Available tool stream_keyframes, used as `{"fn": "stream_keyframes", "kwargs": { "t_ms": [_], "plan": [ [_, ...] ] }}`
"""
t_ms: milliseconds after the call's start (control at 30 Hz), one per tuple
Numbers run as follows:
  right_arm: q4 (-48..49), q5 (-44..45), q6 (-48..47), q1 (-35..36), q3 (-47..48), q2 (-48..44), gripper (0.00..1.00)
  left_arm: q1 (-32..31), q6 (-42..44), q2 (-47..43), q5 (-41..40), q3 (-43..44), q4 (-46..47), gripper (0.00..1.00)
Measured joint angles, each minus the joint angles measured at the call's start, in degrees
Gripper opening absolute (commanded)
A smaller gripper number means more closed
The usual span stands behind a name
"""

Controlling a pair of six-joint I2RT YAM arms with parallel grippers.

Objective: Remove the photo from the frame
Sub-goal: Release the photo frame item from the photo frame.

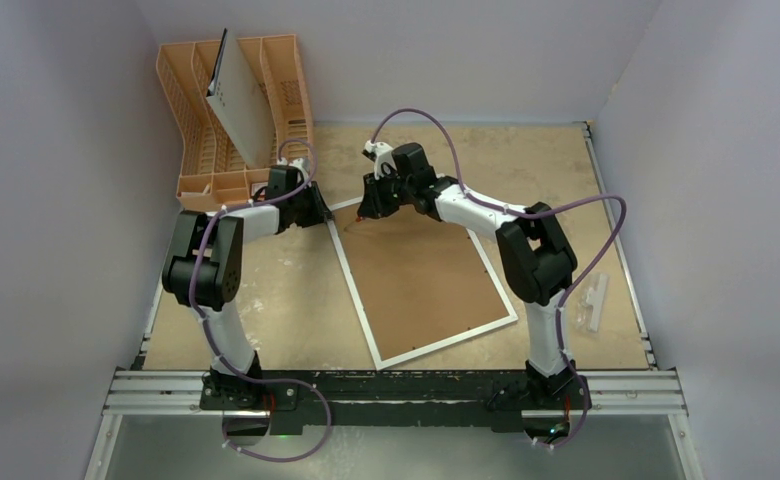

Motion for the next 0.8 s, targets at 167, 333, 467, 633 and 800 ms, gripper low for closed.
{"fn": "stream_keyframes", "kwargs": {
  "t_ms": [167,333,467,633,800],
  "plan": [
    [0.1,-0.6,-0.2,0.0,0.1,0.0,0.0,0.0,0.4,0.3,0.2,0.8,-1.0,0.22],
    [0.1,-2.7,-0.9,0.0,0.1,0.2,0.0,0.0,0.6,0.5,0.3,1.5,-2.0,0.22],
    [0.1,-3.6,-1.3,0.0,0.1,0.6,0.0,0.0,0.6,0.7,0.4,1.7,-2.3,0.22],
    [0.6,-4.7,-1.5,0.0,0.2,1.0,0.0,0.0,0.6,0.7,0.7,1.8,-2.4,0.21],
    [0.6,-5.2,-1.5,0.3,1.1,1.7,0.0,0.0,0.6,0.8,0.9,1.8,-2.4,0.19]
  ]
}}
